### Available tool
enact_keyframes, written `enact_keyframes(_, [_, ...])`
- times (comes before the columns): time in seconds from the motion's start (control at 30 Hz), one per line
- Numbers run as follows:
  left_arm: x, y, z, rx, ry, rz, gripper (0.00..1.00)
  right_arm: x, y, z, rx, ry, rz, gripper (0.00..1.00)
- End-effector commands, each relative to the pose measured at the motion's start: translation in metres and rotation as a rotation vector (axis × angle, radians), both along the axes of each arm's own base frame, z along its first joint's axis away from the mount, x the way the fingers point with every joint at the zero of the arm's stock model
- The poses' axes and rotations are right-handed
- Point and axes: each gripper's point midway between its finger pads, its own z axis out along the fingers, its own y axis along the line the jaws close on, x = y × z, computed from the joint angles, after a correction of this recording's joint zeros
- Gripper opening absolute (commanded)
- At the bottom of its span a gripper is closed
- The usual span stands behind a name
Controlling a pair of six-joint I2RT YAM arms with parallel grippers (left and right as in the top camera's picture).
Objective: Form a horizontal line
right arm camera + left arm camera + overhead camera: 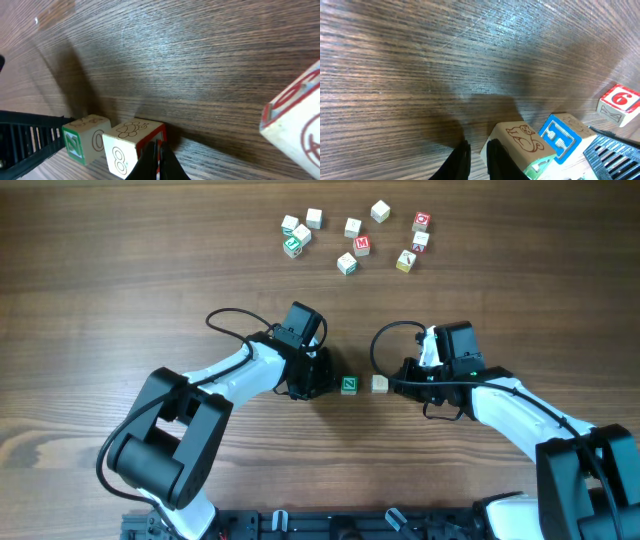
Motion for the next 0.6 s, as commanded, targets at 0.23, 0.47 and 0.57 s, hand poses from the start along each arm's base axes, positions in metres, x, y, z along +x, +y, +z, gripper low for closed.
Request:
enact_keyframes(0.23, [0.000,-0.002,-0.007,-0.011,0.028,0.043,0.16,-0.002,0.015,0.006,0.085,-0.011,0.058,0.05])
enact_keyframes(0.47, [0.002,-0.010,-0.005,-0.027,0.010,0.039,0.16,-0.007,0.017,0.006,0.108,0.026,0.044,0.05])
enact_keyframes(0.57, [0.000,-0.012,-0.005,-0.027,0.010,0.033,0.16,-0.008,0.007,-0.002,0.046,0.047,0.003,0.04])
